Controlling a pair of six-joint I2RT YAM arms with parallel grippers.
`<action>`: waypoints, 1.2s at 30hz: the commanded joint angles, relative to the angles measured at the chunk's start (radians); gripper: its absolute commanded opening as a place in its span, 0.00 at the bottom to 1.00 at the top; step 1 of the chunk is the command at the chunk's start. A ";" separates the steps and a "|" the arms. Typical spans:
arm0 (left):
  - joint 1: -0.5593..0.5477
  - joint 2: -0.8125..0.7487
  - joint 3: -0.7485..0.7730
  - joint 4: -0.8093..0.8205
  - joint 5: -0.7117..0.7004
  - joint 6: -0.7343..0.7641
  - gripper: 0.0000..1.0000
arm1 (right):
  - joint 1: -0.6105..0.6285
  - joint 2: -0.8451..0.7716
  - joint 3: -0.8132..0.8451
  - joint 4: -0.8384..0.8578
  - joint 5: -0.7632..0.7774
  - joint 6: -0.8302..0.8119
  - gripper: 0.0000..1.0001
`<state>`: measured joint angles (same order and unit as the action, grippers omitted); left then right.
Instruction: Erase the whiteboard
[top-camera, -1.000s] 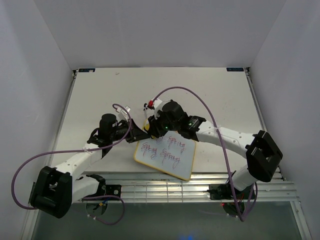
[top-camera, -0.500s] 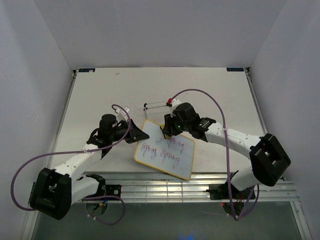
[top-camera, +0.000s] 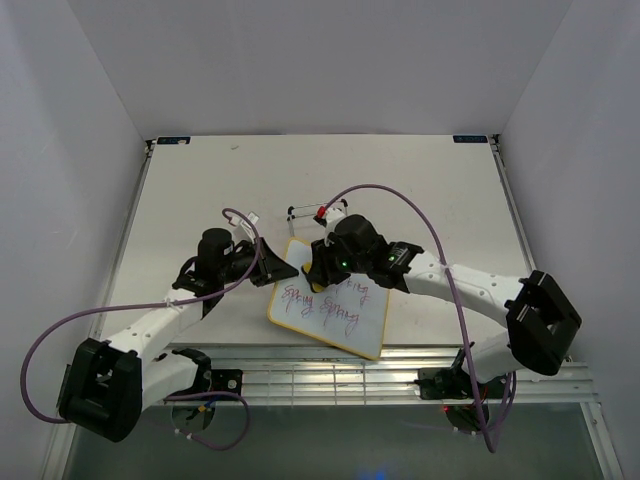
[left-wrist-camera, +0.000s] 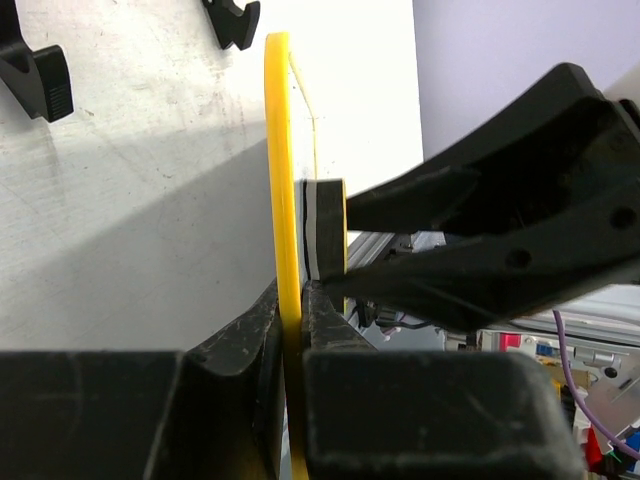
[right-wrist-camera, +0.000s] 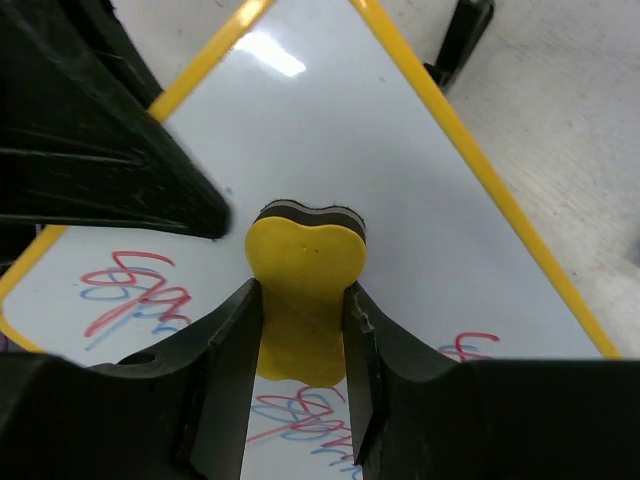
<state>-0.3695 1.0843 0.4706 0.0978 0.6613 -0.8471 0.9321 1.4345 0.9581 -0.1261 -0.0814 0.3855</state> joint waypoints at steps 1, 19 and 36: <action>-0.011 -0.044 0.051 0.102 -0.022 0.045 0.00 | 0.040 0.039 0.070 0.026 -0.037 0.035 0.28; -0.011 -0.078 0.019 0.158 -0.032 0.016 0.00 | -0.027 0.167 0.093 -0.055 -0.040 0.064 0.27; -0.011 -0.130 -0.016 0.157 -0.077 0.026 0.00 | -0.263 0.067 -0.225 -0.136 -0.086 -0.045 0.27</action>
<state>-0.3595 1.0222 0.4347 0.1085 0.5510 -0.8932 0.6533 1.4536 0.8070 -0.1398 -0.1459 0.3985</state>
